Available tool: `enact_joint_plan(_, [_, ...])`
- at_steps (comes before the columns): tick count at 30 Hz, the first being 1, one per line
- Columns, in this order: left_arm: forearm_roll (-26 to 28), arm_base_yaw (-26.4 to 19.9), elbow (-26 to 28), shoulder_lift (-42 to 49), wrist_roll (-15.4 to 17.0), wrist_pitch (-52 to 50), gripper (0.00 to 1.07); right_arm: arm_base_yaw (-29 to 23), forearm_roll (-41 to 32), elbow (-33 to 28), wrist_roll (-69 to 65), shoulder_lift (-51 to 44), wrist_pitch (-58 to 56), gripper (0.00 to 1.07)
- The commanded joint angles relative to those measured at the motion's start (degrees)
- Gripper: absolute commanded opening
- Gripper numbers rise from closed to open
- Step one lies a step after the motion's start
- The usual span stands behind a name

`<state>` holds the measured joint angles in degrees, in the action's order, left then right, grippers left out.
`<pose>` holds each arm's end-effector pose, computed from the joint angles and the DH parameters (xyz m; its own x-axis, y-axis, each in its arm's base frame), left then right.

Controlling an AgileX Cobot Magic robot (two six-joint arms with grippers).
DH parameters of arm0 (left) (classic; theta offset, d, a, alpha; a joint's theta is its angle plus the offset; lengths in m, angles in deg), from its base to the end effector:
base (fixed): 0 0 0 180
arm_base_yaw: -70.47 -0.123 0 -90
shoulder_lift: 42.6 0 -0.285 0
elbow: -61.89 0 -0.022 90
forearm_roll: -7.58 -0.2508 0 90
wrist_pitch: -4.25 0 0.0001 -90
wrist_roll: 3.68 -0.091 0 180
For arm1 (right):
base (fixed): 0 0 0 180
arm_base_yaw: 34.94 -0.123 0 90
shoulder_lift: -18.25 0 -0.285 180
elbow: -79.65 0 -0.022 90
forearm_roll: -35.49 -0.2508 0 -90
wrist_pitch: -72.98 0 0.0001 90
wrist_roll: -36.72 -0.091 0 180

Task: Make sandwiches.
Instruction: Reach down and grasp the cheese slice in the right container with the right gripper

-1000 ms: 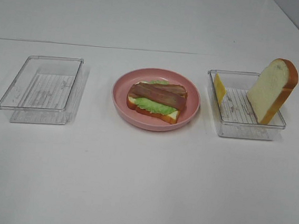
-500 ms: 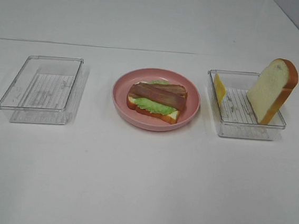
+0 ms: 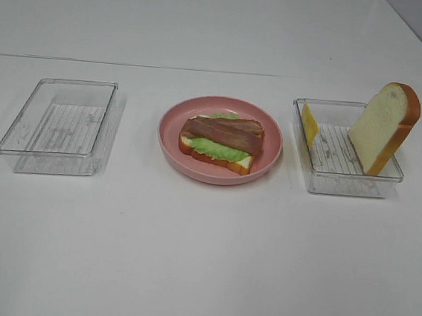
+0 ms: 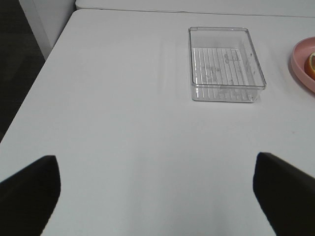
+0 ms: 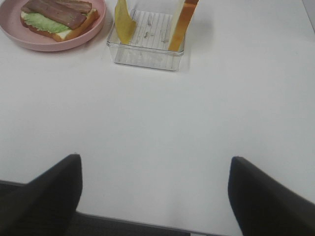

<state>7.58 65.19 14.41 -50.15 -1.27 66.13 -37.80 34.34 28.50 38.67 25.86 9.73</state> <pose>-0.0085 -0.0008 0.2809 -0.4464 -0.0835 -0.8909 -0.1109 0.9931 -0.0375 -0.0024 0.0015 0.2613 -0.5275 -0.0514 -0.8480 -0.0783 0.9969 -0.0117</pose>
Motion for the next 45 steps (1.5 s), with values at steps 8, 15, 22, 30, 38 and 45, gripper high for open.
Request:
enact_joint_plan(8, [0.4, -0.1, -0.1, 1.1, 0.0, -0.3, 1.02, 0.2, -0.3, -0.1, 0.5, -1.8, 0.1, 0.80])
enact_joint_plan(15, [0.4, -0.1, -0.1, 1.1, 0.0, -0.3, 1.02, 0.2, -0.3, -0.1, 0.5, -1.8, 0.1, 0.80])
enact_joint_plan(22, [0.4, -0.1, -0.1, 1.1, 0.0, -0.3, 1.02, 0.2, -0.5, -0.1, 0.5, -1.8, 0.1, 0.80])
enact_joint_plan(30, [0.4, -0.1, -0.1, 1.1, 0.0, -0.3, 1.02, 0.2, -0.5, -0.1, 0.5, -1.8, 0.1, 0.80])
enact_joint_plan(38, [0.4, -0.1, -0.1, 1.1, 0.0, -0.3, 1.02, 0.2, -0.4, 1.0, -1.9, -1.2, 2.1, 0.80])
enact_joint_plan(45, [0.4, -0.1, -0.1, 1.1, 0.0, -0.3, 1.02, 0.2, 2.1, 2.2, -1.9, 2.8, 11.2, 0.84])
